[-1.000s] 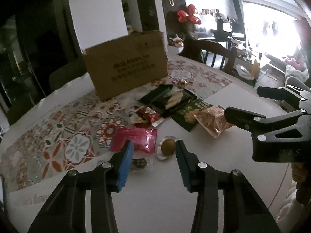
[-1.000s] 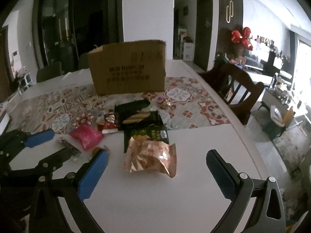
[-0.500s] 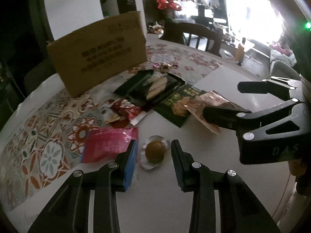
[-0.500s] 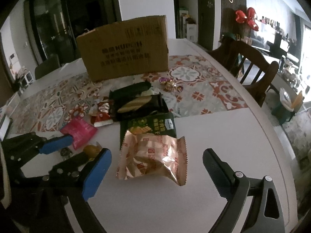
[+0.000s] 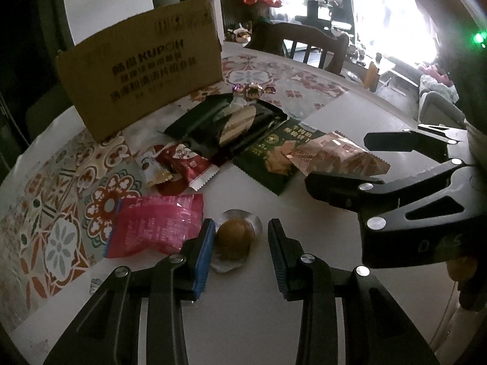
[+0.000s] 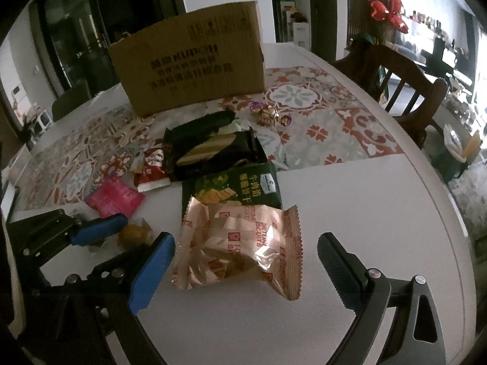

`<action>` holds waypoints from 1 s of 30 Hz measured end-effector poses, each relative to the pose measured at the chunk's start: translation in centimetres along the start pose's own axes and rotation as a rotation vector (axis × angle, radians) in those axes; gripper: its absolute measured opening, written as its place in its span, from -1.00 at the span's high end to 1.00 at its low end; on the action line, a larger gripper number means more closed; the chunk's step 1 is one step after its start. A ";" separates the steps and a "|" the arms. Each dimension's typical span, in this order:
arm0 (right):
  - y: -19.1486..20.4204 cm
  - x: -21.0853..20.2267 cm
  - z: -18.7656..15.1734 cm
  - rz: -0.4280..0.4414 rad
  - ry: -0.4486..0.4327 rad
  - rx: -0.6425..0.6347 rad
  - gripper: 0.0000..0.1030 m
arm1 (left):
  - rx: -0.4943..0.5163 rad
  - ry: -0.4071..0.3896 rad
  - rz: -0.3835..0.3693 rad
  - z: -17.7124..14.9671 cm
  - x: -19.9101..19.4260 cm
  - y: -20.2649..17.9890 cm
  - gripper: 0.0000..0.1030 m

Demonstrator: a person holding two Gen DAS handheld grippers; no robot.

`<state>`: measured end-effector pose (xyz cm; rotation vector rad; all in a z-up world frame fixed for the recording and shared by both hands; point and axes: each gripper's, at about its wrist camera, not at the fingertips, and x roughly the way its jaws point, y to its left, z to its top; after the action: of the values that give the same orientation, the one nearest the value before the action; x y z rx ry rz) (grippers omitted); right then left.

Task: Organize snacks
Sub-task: 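Grasp the small round brown snack with the left tool while the right tool grasps the gold-foil biscuit pack, then carry both snacks into the cardboard box and open both tools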

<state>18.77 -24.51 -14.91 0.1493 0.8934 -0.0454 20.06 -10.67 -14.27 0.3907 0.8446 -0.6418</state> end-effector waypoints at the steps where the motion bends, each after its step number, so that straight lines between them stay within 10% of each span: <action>1: 0.0 0.1 0.0 0.000 0.004 0.001 -0.86 | -0.004 0.000 -0.001 0.0 0.1 0.0 0.31; 30: -0.2 -2.5 -1.4 0.021 -0.059 -0.029 -0.06 | -0.178 -0.085 -0.031 0.5 -3.6 -0.1 0.39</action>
<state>16.10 -24.52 -13.88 0.1299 0.8333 -0.0176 18.49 -9.73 -11.07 0.1885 0.8205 -0.6022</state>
